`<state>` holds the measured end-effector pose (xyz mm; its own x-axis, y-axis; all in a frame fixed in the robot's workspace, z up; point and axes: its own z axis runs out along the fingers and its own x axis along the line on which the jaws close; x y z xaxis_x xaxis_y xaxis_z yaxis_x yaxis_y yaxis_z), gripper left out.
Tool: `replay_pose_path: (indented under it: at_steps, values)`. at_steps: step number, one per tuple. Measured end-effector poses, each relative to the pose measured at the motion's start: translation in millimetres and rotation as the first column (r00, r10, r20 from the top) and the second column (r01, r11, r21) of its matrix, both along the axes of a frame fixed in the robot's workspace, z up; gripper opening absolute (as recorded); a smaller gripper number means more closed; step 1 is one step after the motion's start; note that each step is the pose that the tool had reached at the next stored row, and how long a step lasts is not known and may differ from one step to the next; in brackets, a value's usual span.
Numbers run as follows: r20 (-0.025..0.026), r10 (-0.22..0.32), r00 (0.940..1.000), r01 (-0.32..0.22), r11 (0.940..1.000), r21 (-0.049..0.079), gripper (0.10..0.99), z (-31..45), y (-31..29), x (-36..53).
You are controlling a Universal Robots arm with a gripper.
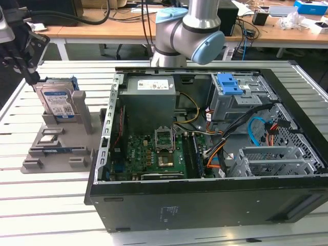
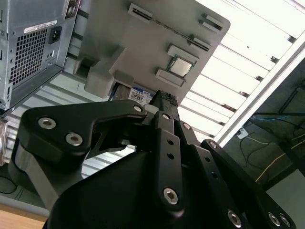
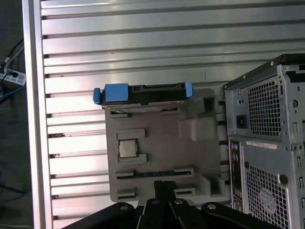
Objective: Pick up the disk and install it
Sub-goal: 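Reach for the disk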
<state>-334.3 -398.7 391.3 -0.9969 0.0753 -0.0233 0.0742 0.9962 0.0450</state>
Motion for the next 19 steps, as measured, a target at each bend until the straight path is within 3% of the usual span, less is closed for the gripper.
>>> replay_pose_path:
  at_steps: [13,19]
  values:
    - [0.0001,0.0,1.0,0.0,1.0,0.0,0.106,-0.7,0.0,-36.0]
    - [0.0001,0.0,1.0,0.0,1.0,0.0,0.106,-1.8,0.2,-47.7]
